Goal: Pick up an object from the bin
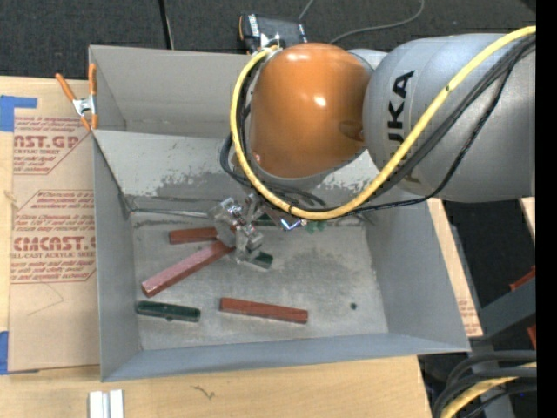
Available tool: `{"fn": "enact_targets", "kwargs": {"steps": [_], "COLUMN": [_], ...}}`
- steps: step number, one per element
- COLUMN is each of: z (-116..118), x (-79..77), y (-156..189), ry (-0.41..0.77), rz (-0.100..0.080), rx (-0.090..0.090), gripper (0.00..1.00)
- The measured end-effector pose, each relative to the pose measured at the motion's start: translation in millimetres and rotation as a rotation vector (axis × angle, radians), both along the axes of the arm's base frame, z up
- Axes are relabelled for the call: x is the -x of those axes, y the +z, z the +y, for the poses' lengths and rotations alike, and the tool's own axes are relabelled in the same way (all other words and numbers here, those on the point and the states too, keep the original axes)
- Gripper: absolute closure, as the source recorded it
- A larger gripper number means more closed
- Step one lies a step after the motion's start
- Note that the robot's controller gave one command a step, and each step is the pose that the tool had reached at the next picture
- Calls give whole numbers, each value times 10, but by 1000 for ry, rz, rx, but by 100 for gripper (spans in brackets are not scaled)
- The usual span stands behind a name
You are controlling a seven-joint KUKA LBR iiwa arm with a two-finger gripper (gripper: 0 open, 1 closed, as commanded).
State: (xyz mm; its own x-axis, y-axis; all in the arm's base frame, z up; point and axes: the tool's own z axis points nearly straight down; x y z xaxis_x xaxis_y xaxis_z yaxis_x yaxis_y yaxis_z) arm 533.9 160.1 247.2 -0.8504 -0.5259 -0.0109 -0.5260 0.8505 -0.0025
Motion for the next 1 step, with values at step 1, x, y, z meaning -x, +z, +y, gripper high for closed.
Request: {"fn": "enact_targets", "kwargs": {"steps": [1], "z": [222], "x": [-375], "y": [666], "ry": [242], "rz": [2], "rx": [2], "gripper": [100]}}
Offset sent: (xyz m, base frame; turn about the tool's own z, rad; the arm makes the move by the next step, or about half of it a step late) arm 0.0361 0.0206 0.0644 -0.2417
